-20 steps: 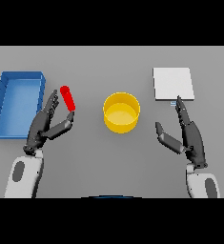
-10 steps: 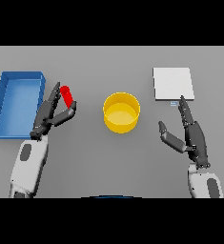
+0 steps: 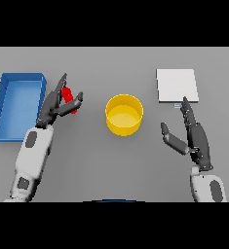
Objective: Pick up the red beaker and tilt it to pour out 1 green nut into yellow bowl. Pick up the yellow bowl and place it on the metallic measuring scale.
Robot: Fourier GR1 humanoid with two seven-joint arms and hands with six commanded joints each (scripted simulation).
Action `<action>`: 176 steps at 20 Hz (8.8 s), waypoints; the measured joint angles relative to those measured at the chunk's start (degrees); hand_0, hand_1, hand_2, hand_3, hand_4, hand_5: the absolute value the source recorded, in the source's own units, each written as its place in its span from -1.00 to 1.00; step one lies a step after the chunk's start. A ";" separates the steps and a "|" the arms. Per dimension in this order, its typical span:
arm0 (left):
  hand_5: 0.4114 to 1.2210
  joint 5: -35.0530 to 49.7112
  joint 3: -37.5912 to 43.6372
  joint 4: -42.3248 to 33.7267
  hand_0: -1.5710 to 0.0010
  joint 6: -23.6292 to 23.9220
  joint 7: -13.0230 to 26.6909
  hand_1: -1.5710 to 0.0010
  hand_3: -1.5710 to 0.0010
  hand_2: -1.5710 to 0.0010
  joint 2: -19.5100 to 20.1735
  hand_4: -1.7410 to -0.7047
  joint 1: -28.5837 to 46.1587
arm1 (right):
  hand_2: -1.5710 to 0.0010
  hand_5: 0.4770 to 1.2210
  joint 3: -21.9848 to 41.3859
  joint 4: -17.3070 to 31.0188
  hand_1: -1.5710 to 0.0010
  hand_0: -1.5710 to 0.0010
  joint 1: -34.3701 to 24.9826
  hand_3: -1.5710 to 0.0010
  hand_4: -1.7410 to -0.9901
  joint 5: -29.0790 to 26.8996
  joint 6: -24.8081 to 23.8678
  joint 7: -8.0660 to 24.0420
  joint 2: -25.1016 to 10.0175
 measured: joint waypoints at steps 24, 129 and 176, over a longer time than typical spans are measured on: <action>0.69 -0.20 0.24 2.36 -0.97 8.87 -9.51 -0.97 -0.97 -0.97 -1.96 -0.95 -5.96 | 1.00 -0.48 1.03 0.24 1.00 1.00 -0.05 1.00 0.31 2.00 -0.03 -2.25 -0.38; -0.11 30.39 -34.88 -2.94 -1.00 25.21 35.79 -0.97 -0.58 -0.90 42.03 -0.17 -9.84 | 1.00 -0.48 1.73 3.73 1.00 1.00 -3.02 1.00 0.54 3.32 -0.33 -4.90 -0.44; -0.33 30.93 -34.99 -6.32 1.00 16.61 22.65 1.00 1.00 1.00 45.45 0.98 -6.42 | 1.00 -0.31 36.25 30.00 1.00 1.00 -44.42 1.00 0.24 43.98 26.38 -8.22 -17.16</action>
